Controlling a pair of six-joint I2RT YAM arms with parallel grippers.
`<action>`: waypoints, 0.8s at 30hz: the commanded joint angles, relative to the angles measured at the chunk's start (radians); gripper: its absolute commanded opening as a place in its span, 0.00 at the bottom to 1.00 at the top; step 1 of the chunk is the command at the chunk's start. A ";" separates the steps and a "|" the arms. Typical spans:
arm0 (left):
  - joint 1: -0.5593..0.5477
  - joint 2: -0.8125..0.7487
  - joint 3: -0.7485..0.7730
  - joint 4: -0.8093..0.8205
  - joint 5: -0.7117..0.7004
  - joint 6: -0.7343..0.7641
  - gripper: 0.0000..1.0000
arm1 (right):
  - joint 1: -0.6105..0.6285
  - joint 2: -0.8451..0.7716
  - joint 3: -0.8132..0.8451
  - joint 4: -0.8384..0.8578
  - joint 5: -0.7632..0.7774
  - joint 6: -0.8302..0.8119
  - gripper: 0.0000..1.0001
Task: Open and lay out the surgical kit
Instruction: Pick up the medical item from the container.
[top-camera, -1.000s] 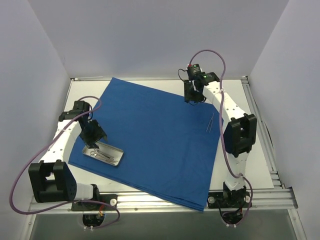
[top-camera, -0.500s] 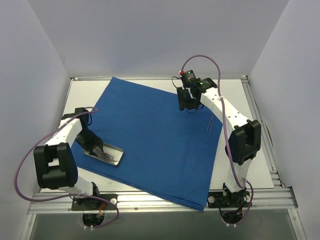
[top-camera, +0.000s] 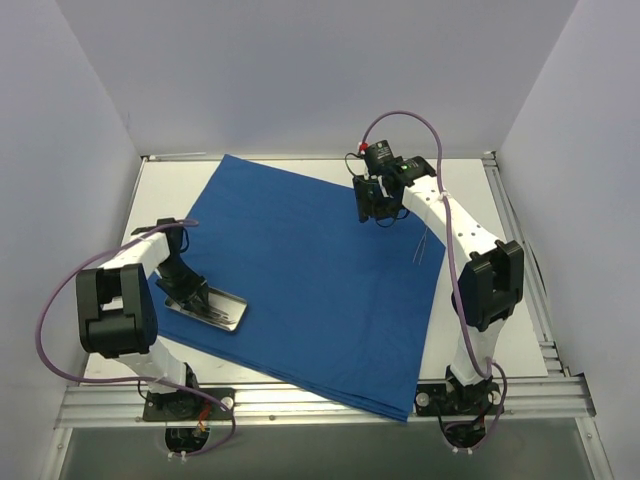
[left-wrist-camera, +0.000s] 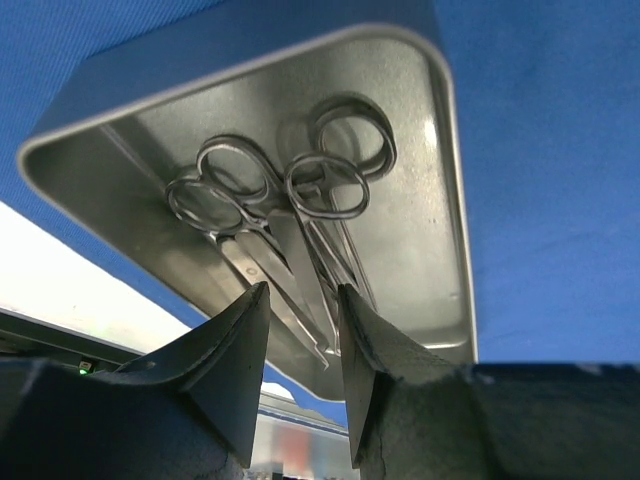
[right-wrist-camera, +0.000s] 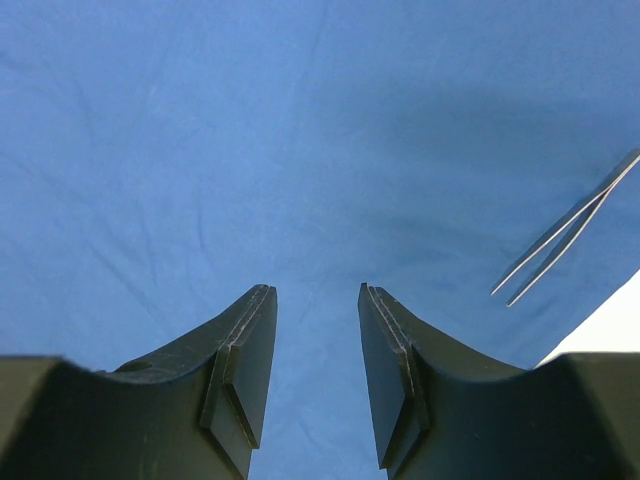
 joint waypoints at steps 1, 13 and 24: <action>0.005 0.023 0.032 0.027 -0.013 -0.017 0.42 | -0.007 -0.045 -0.007 -0.010 -0.010 -0.019 0.39; 0.005 0.080 0.022 0.057 -0.024 -0.008 0.30 | -0.010 -0.036 -0.009 -0.009 -0.024 -0.019 0.39; 0.004 -0.021 0.044 0.002 -0.017 0.007 0.02 | -0.007 -0.036 -0.009 -0.003 -0.030 -0.009 0.39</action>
